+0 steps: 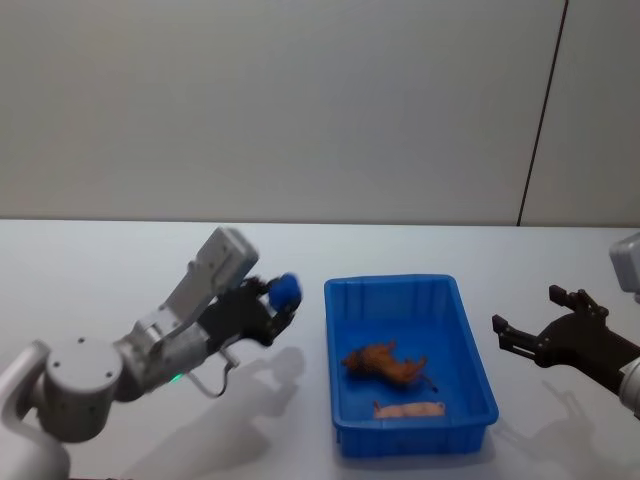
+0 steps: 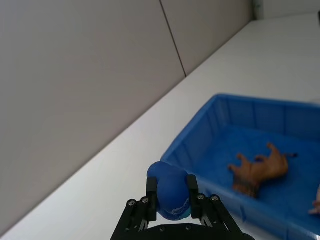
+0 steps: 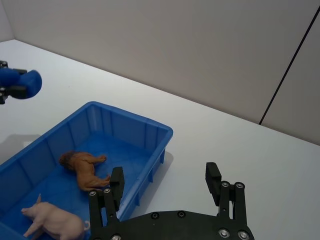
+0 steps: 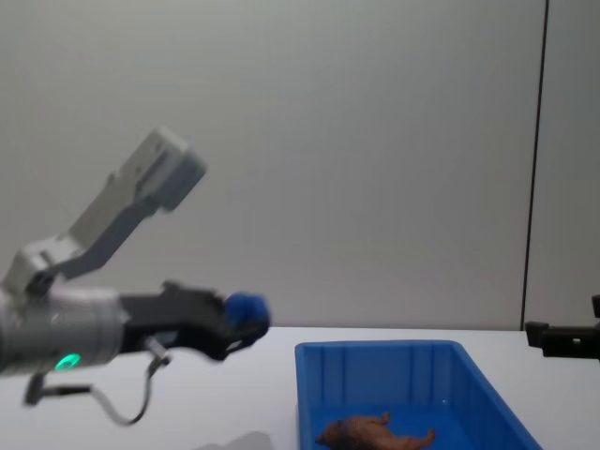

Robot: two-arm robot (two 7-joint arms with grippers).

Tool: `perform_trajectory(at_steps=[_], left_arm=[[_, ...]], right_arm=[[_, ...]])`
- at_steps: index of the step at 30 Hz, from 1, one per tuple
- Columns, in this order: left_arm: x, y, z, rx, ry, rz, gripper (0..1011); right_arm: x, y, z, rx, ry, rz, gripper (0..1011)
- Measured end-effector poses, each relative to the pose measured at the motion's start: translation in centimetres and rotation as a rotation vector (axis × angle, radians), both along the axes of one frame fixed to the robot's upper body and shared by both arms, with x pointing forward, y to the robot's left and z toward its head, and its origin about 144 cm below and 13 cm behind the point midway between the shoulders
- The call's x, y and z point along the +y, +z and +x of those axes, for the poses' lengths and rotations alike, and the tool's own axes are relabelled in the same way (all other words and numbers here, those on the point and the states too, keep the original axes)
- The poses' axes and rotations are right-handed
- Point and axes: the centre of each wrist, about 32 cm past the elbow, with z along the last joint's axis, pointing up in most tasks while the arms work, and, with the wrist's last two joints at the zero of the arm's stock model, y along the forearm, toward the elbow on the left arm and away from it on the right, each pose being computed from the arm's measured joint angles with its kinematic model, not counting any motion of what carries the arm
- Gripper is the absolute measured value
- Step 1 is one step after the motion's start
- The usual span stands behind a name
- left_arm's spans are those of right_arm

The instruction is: Pick up the two dolls from the table and place them into the box.

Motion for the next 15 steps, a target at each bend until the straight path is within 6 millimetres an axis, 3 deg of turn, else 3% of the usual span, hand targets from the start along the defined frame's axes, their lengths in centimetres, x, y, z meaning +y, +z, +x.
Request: perform_trajectory(at_steps=[9,15], left_arm=[[-4.1,2.5,0.8,-0.090,-0.086,-0.044,305],[-6.6,3.4,1.2,-0.120,-0.137,-0.080,509]], right_arm=[[0.0,0.0,0.0,0.000,0.000,0.000,1001],[0.0,0.0,0.0,0.000,0.000,0.000,1000]])
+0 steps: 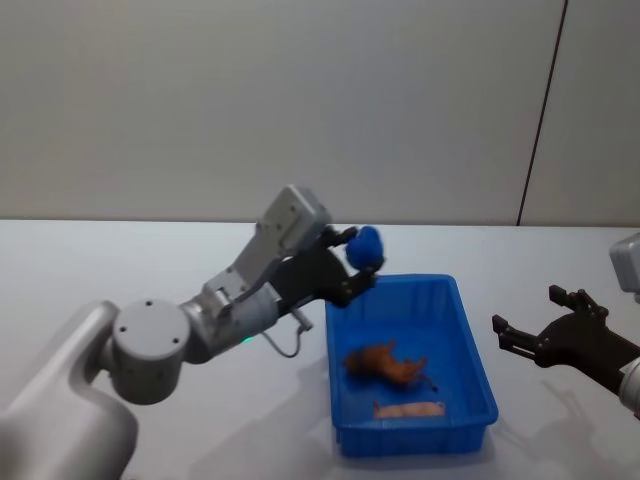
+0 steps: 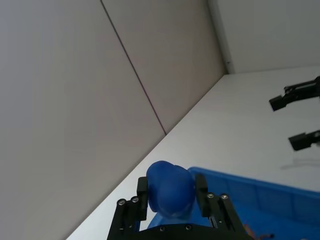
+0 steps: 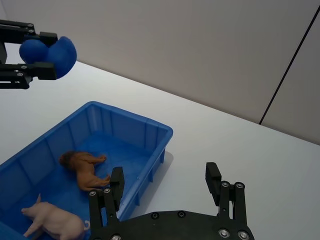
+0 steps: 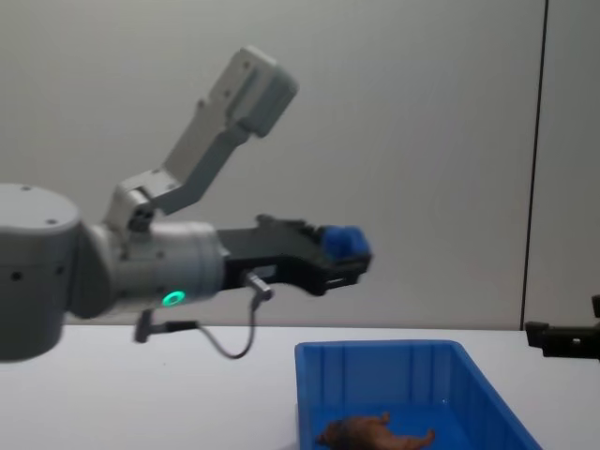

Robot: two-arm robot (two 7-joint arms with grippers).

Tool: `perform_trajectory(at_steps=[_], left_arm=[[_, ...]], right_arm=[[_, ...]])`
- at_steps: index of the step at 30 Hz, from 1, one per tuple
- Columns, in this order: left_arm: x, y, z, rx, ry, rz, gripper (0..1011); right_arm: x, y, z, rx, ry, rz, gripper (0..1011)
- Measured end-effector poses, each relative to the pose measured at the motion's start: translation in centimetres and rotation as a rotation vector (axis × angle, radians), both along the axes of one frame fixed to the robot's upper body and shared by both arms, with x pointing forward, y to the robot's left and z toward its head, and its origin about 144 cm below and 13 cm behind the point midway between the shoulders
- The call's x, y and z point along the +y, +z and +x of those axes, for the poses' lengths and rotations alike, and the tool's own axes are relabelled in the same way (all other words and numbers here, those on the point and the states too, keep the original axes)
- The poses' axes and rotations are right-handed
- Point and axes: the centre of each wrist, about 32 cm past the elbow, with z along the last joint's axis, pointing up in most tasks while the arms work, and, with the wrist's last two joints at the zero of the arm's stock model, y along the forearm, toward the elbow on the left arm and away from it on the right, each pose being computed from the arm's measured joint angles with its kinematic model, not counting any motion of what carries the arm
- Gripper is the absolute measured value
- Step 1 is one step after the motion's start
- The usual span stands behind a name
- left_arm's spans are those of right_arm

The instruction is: Pick up the two dolls from the table and place them into the box.

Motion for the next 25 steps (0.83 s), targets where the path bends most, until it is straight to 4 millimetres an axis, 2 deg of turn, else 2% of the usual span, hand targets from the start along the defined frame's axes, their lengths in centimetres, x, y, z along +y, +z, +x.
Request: perform_trajectory(at_steps=[2,3,7,9,11,16,25], left_arm=[[-0.4,0.1,0.1,-0.005,-0.010,-0.007,600],[-0.6,0.2,0.1,-0.007,-0.015,-0.010,600],[-1.3,0.4,0.0,-0.018,-0.034,-0.022,717],[-1.6,0.7,-0.1,-0.030,-0.044,-0.031,822],[-1.8,0.8,-0.4,-0.038,-0.045,-0.039,852],[-1.7,1.1,-1.0,-0.055,-0.038,-0.054,1000],[-1.7,1.3,-1.8,-0.072,-0.030,-0.072,1001]], right_arm=[[0.0,0.0,0.0,0.000,0.000,0.000,1001],[0.0,0.0,0.0,0.000,0.000,0.000,1001],[0.0,0.0,0.0,0.000,0.000,0.000,1001],[0.0,0.0,0.0,0.000,0.000,0.000,1001],[0.0,0.0,0.0,0.000,0.000,0.000,1001],[0.0,0.0,0.0,0.000,0.000,0.000,1001],[0.0,0.0,0.0,0.000,0.000,0.000,1001]])
